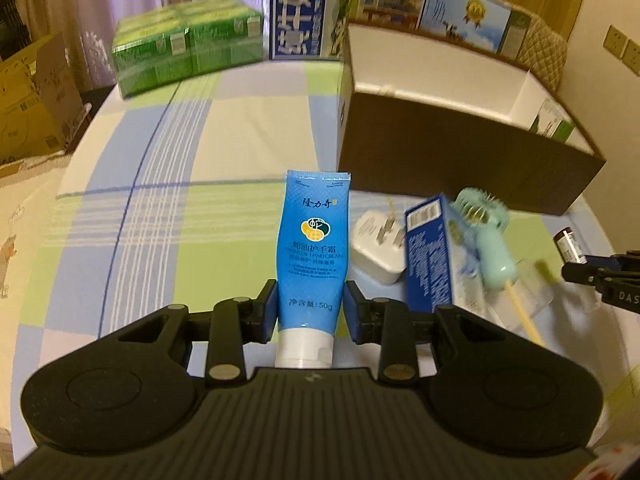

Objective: Organize rigid objects
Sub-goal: 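Carry the tube in the left tool and bottle in the right tool over the box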

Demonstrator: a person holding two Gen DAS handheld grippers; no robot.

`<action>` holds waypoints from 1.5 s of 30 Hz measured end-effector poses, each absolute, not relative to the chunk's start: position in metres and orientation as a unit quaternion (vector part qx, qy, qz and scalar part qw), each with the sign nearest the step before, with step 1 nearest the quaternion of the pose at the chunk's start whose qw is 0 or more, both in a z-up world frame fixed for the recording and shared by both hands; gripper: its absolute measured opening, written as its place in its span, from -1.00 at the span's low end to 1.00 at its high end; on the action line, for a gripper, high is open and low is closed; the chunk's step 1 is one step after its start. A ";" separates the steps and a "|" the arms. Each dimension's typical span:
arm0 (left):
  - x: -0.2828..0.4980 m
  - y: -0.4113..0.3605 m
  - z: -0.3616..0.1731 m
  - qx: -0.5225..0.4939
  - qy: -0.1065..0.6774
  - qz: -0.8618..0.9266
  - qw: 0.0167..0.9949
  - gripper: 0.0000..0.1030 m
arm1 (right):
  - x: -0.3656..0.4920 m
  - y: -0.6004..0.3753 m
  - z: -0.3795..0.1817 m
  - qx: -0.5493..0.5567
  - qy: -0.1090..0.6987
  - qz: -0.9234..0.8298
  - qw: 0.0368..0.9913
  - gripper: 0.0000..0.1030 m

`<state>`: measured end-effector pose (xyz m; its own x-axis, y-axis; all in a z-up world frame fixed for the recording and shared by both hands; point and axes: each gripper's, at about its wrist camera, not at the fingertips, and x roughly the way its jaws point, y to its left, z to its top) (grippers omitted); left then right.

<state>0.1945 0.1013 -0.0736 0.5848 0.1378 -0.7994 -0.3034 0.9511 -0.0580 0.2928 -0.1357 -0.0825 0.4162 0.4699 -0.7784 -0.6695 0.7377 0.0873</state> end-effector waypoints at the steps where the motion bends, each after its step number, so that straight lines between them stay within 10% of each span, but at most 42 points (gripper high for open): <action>1: 0.195 0.100 -0.069 -0.093 0.435 0.123 0.887 -0.44 | 0.292 -0.135 -0.079 -0.118 0.415 0.344 0.834 -0.61; 45: 0.421 0.030 -0.030 -0.067 0.409 0.011 0.910 -0.44 | 0.445 -0.063 -0.025 -0.095 0.358 0.365 0.854 -0.61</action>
<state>0.4206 0.0305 -0.0302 0.6659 -0.0341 -0.7452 -0.0751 0.9908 -0.1124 0.4454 -0.0628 -0.0247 0.4771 0.5548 -0.6816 -0.6915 0.7156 0.0985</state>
